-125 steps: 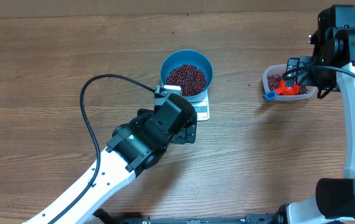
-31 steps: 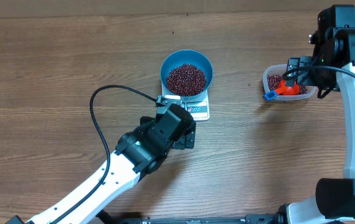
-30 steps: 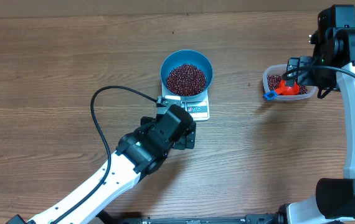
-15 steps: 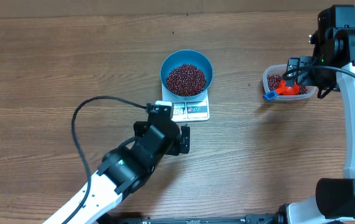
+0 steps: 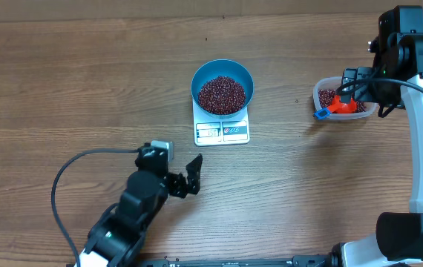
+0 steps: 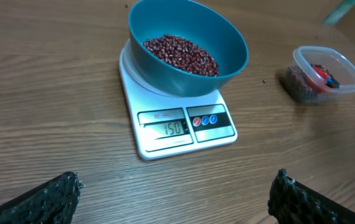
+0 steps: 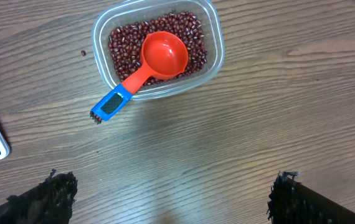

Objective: Scoop item into bowl and weigh 150g on scale

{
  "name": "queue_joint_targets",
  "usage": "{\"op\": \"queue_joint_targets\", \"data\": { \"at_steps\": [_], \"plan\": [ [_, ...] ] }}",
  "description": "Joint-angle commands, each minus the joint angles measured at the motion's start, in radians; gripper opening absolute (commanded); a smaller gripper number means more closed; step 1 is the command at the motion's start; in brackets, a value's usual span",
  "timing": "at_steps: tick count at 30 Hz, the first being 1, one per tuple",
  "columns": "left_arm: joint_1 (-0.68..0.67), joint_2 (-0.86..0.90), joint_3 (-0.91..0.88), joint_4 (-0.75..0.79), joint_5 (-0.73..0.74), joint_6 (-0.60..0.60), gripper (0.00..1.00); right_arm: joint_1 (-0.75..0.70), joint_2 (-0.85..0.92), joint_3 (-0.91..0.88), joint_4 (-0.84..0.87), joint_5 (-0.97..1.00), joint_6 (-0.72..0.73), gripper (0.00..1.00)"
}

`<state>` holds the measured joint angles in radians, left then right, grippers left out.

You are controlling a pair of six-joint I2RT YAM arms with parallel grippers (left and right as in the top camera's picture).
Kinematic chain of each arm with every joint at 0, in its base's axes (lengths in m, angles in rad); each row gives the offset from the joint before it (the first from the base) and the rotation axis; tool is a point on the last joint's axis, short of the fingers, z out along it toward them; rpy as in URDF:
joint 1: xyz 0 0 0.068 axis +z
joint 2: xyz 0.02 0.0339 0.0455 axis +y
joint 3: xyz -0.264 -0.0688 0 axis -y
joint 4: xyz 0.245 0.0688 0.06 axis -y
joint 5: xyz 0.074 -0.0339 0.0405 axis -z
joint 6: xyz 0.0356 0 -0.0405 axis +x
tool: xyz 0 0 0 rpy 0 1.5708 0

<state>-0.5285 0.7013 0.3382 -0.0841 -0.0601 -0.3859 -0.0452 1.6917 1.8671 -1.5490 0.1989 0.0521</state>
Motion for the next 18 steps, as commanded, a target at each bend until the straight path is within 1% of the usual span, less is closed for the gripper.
{"op": "queue_joint_targets", "data": {
  "at_steps": [1,4,7,10,13,18],
  "plan": [
    [0.064,-0.114,-0.072,0.010,0.087,0.108,1.00,-0.003,-0.012,0.018,0.003,0.010,0.003,1.00],
    [0.116,-0.233,-0.114,0.010,0.087,0.148,1.00,-0.003,-0.012,0.018,0.003,0.010,0.003,1.00],
    [0.173,-0.345,-0.148,0.027,0.087,0.152,0.99,-0.003,-0.012,0.018,0.003,0.010,0.003,1.00],
    [0.217,-0.427,-0.193,0.082,0.092,0.171,1.00,-0.003,-0.012,0.018,0.003,0.010,0.003,1.00],
    [0.280,-0.534,-0.267,0.158,0.136,0.189,1.00,-0.003,-0.012,0.018,0.003,0.010,0.003,1.00],
    [0.301,-0.649,-0.322,0.192,0.139,0.209,0.99,-0.003,-0.012,0.018,0.003,0.010,0.003,1.00]
  ]
}}
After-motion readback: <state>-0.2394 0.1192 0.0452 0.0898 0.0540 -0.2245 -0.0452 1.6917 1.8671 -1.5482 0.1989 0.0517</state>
